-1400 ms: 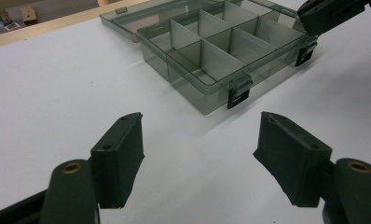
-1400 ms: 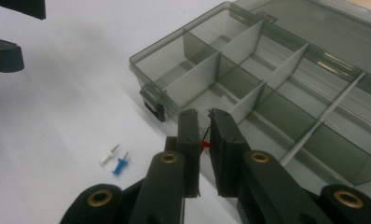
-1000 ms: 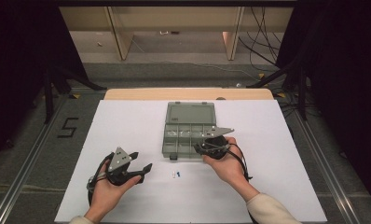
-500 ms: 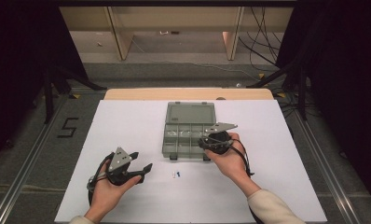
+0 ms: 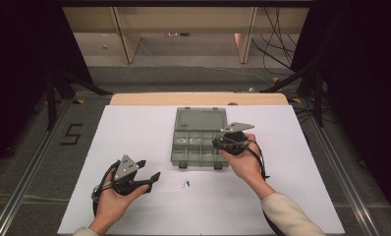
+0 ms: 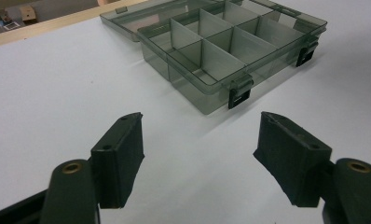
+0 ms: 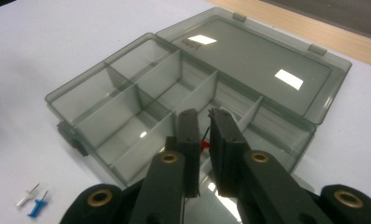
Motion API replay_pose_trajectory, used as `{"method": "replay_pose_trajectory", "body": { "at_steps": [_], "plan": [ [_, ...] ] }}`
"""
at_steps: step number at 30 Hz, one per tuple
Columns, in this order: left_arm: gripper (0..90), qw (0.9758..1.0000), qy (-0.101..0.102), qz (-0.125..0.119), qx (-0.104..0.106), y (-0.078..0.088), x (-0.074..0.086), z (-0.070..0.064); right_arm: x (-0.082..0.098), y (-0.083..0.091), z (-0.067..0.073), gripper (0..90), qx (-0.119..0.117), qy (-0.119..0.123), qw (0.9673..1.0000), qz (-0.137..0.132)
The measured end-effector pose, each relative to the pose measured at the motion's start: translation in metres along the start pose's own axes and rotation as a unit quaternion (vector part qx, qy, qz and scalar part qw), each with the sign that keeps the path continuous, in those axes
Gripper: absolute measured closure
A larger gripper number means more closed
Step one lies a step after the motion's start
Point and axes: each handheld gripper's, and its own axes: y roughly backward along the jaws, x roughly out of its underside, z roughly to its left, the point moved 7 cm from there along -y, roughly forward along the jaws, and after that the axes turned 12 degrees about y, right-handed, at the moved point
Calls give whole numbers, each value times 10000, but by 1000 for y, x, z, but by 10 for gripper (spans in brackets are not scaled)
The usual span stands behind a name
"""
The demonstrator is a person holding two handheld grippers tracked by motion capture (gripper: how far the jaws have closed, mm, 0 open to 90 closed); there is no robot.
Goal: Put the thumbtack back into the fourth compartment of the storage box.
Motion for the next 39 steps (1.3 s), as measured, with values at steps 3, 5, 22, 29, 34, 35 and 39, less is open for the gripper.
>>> {"method": "replay_pose_trajectory", "body": {
  "at_steps": [3,5,22,29,34,35,39],
  "plan": [
    [310,10000,32,16,25,0,0,0,0,-1,-4,834,30,-47,10000,-1],
    [310,10000,28,10,15,-1,0,0,0,-2,-8,835,50,25,10000,-3],
    [310,10000,30,5,1,0,0,0,3,-14,-28,834,365,-90,9992,113],
    [311,10000,43,10,10,0,0,0,5,-19,-30,833,434,-133,9988,192],
    [310,10000,20,-10,-1,0,0,-1,6,-23,-32,814,462,-148,9985,237],
    [310,10000,28,-3,8,0,0,-1,6,-23,-32,800,490,-122,9985,230],
    [310,10000,54,5,13,0,0,-2,8,-24,-34,758,515,-102,9983,256]
  ]
}}
